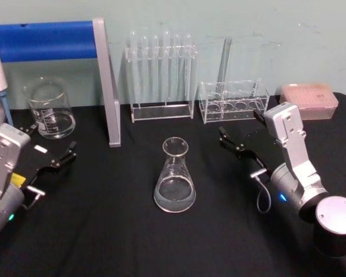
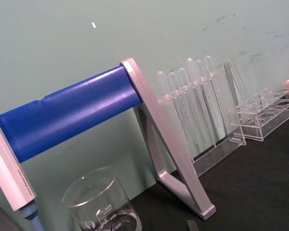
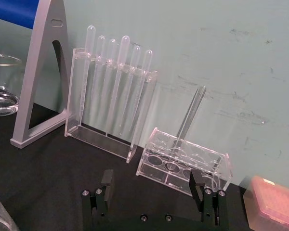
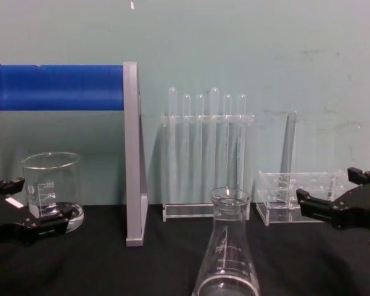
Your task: Grasp the erlenmeyer flask with one hand, shake it three times, then place it back.
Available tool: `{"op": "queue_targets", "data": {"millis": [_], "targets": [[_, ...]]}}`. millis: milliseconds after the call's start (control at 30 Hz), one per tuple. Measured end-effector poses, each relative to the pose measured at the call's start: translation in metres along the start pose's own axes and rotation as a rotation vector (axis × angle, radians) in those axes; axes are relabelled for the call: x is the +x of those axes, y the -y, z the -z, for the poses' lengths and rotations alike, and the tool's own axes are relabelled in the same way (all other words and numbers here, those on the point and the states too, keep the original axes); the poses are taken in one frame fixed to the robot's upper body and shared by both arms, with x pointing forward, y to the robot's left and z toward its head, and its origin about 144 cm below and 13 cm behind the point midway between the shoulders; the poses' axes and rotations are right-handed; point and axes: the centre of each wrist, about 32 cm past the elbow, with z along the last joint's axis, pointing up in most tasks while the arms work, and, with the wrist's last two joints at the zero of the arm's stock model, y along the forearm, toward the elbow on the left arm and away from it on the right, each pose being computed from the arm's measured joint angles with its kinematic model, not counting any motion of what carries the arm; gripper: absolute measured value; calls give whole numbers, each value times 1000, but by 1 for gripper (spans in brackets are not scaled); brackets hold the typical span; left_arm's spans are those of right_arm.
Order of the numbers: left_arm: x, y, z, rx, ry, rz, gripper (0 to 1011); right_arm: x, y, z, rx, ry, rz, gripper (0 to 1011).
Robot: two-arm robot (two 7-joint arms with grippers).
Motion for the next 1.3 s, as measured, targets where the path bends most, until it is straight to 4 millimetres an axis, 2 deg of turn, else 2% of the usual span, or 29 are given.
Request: {"op": "queue_targets", "data": {"millis": [1300], "targets": [[0, 0, 0, 0, 0, 0, 1001, 0, 0, 0, 0, 0, 0, 1002]]}}
